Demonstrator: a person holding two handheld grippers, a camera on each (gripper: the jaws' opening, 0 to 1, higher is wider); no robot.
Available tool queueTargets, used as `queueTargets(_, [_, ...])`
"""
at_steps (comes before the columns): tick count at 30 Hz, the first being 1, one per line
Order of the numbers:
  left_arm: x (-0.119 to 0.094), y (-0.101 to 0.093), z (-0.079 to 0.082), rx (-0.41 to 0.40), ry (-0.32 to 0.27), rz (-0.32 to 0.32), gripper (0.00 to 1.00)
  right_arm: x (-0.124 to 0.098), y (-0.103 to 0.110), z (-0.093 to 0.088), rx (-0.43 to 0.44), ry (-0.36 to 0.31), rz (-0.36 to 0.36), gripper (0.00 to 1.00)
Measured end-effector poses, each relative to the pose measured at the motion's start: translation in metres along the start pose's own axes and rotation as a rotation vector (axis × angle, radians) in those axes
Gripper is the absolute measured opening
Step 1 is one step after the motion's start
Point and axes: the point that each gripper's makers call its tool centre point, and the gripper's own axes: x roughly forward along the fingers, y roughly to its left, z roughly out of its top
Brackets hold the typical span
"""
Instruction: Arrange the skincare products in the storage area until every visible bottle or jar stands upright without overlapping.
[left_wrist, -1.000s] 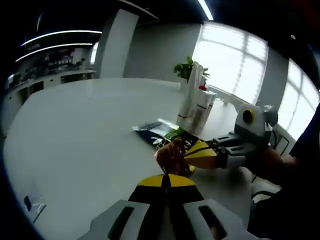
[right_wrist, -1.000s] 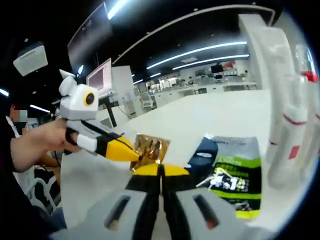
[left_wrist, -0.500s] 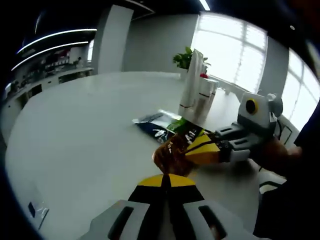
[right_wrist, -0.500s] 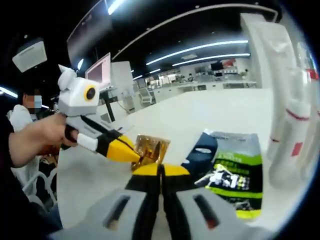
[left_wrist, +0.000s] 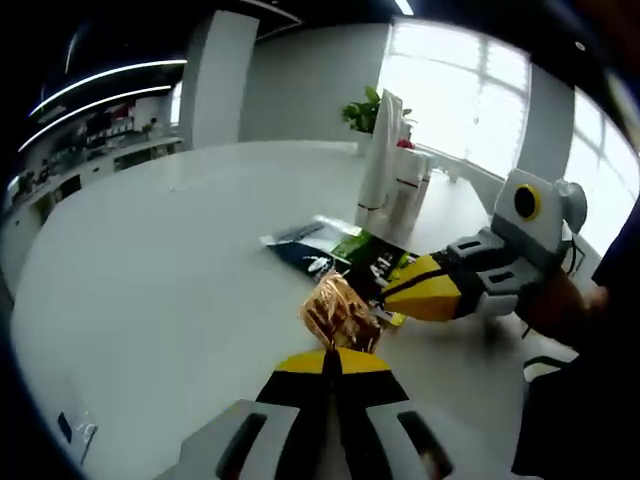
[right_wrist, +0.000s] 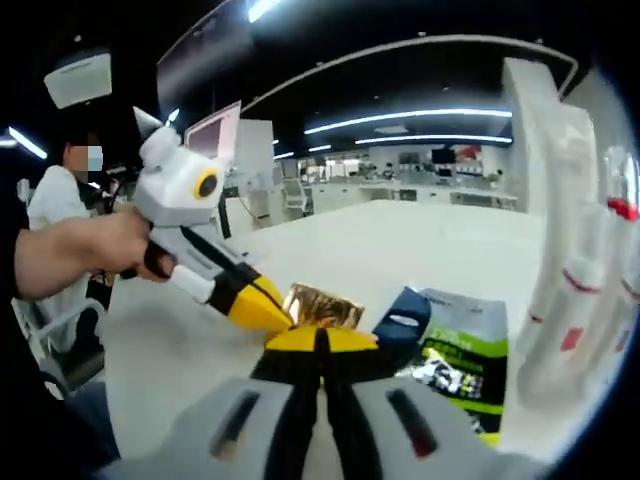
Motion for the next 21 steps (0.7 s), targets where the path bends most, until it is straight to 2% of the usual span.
queueTargets(6, [-0.001, 0.003, -0.002, 0.020, 0.030, -0.007, 0.00, 0.005, 0.004, -0.004, -0.077, 0.043, 0.000, 0.01])
queueTargets(13, [0.002, 0.005, -0.010, 0.028, 0.074, -0.022, 0.00, 0.010, 0.002, -0.009, -0.101, 0.078, 0.009, 0.00])
queueTargets(21, [0.007, -0.001, -0.009, 0.024, 0.081, -0.040, 0.00, 0.013, 0.008, -0.021, -0.123, 0.120, 0.024, 0.00])
